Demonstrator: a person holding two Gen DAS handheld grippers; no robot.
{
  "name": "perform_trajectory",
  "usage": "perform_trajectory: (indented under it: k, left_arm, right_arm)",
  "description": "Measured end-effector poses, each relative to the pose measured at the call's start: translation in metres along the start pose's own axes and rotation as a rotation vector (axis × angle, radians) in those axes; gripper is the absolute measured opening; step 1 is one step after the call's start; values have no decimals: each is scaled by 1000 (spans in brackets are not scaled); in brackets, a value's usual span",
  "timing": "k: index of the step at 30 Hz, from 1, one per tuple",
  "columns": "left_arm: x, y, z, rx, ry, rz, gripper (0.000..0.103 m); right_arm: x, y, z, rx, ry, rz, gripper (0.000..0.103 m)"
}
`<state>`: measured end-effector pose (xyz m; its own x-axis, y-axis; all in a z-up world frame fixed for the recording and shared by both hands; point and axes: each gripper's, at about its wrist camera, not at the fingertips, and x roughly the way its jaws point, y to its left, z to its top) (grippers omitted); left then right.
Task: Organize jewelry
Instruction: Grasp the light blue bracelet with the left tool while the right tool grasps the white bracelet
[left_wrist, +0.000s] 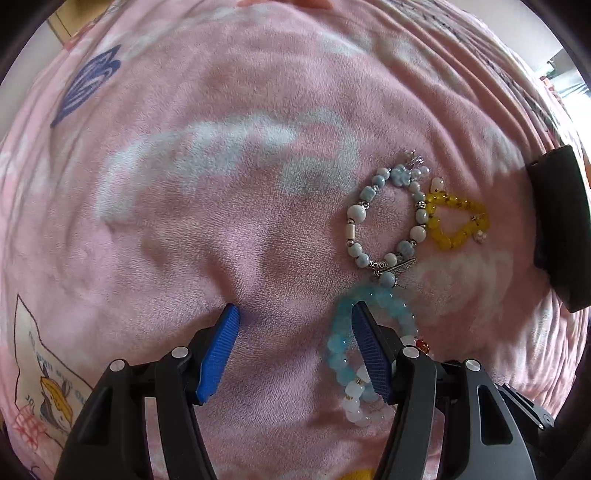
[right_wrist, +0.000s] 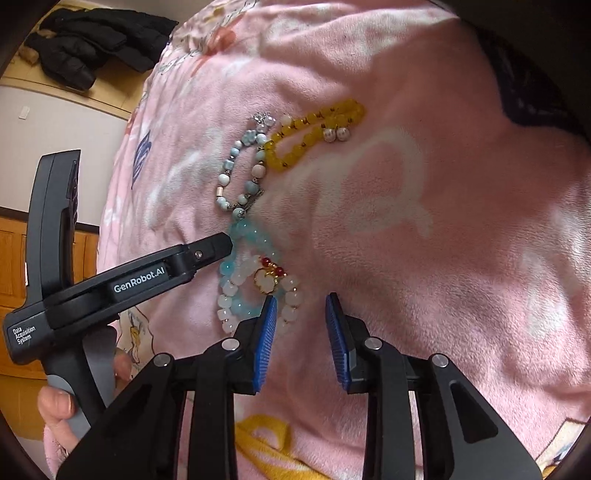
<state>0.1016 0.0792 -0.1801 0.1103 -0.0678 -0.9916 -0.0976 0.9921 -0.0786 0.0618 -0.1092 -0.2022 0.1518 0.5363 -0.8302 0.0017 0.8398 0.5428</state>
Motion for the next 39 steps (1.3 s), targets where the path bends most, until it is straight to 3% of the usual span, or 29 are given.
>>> perform_trajectory:
  k: [7,9,16,19,21,24,25,26,28,30,37,39]
  left_arm:
    - [4,-1,3,11,-3,8,61]
    - [2,-5,-1,11,-5,4,56]
    - [-9,-6,-5,-8,-31,7,22]
    - [-6,0,-5,-23,-21,-5,20]
    - [-11,7,-5,-26,-38,-18,20]
    - [-24,18,-6,-67,-82,-108,21]
    - [-29,20,-6,-77,-94,-130,27]
    - [-34,24,-7,-91,-115,-145,44]
    - [-39,26,-8,-93,-142,-149,66]
    - [-37,24,-8,-81,-134,-158,66]
    - [-8,1,-7,8,-18,-60,66]
    - [-3,-3,-8,24,-8,-38,61]
  right_arm:
    - [17,2,2,-8,28,-4,12]
    - [17,-1,1,-1,25,3,12]
    - [9,-2,-2,9,2,5,11]
    - [2,-2,-4,7,-17,-3,11]
    - [-5,-2,-5,1,-33,-10,11]
    - [-13,-4,-7,4,-47,-6,11]
    - [-16,-6,-8,6,-51,-6,11]
    - [-18,-7,-9,9,-55,-7,11]
    - [-21,-10,-10,18,-60,-5,11]
    - [-23,-13,-11,26,-63,-6,11]
    - [-30,-19,-11,42,-81,-11,11]
    - [-32,-20,-10,42,-86,-14,11]
